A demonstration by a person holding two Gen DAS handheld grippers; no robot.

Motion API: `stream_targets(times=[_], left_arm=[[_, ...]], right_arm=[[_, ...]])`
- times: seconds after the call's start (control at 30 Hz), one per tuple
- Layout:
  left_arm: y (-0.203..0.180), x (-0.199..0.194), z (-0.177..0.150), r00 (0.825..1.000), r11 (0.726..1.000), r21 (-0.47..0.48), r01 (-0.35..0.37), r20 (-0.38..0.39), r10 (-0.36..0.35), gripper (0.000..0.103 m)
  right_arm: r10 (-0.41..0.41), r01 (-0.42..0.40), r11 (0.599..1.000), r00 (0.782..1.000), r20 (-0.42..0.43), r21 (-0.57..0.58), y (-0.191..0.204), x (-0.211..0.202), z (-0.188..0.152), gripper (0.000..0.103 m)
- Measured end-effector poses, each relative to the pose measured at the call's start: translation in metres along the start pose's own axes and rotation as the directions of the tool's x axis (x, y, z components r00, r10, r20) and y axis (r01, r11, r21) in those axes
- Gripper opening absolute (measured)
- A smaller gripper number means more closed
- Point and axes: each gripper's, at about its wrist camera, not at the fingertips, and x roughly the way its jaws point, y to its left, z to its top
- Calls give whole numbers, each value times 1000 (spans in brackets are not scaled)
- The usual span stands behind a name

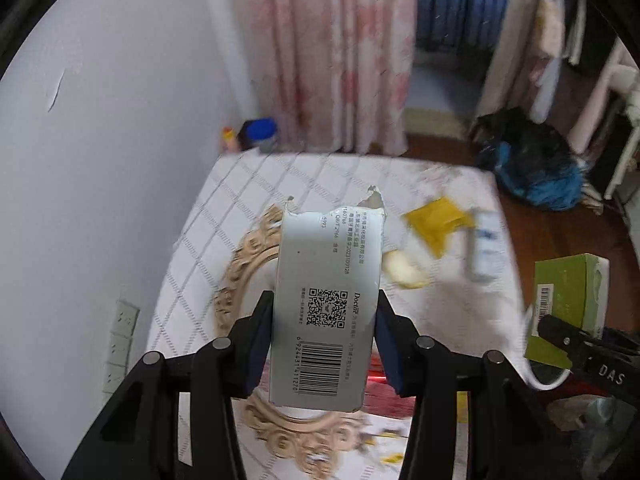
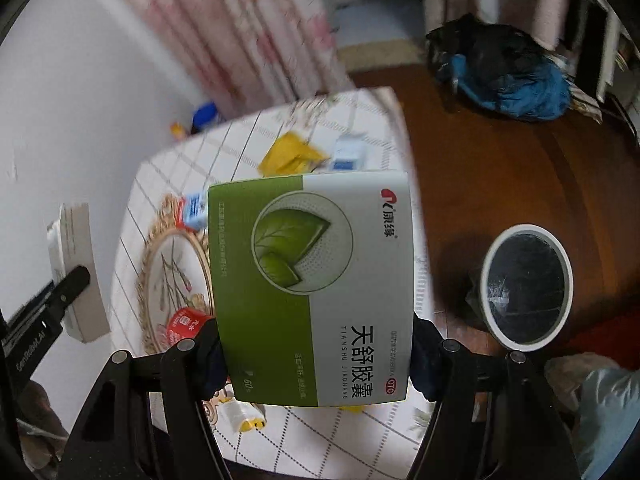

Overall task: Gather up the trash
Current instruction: 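Carry both boxes over the white bin and open both tools to drop them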

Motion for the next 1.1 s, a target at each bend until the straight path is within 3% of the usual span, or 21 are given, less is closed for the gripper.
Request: stream_targets(times=[0.27, 0.37, 0.5, 0.67, 0.8, 0.9, 0.97, 1.07, 1.1], left_arm=[[-109, -32, 4, 987, 983, 103, 152, 41, -157, 44], [-160, -22, 1, 976, 965, 149, 215, 2, -217, 44], [-229, 10, -12, 954, 938, 181, 297, -92, -285, 44], [-304, 72, -27, 895, 897, 169, 408, -269, -356, 44], [-355, 131, -33, 817, 870, 110, 481, -416, -399, 44], [-383, 168, -33, 776, 860, 90, 502, -486, -402, 44], [-400, 184, -36, 755, 858, 85, 507, -523, -395, 45], [-420, 204, -40, 750, 862, 119, 493, -561, -351, 46], [-429, 205, -44, 749, 863, 128, 488, -569, -339, 51]], right_arm=[[-21, 4, 987, 994, 109, 161, -123, -72, -13, 72], [-56, 30, 974, 992, 110, 224, -178, -84, -18, 72], [-101, 79, 947, 993, 57, 311, -255, -70, -25, 72], [-99, 122, 913, 992, -80, 389, -340, -16, -28, 72], [-76, 139, 895, 984, -163, 424, -389, 31, -25, 72], [-85, 168, 889, 974, -208, 425, -414, 59, -23, 72], [-81, 173, 888, 971, -226, 426, -423, 71, -24, 72], [-63, 171, 883, 966, -249, 437, -438, 92, -24, 73], [-57, 169, 882, 965, -257, 439, -442, 98, -24, 75]])
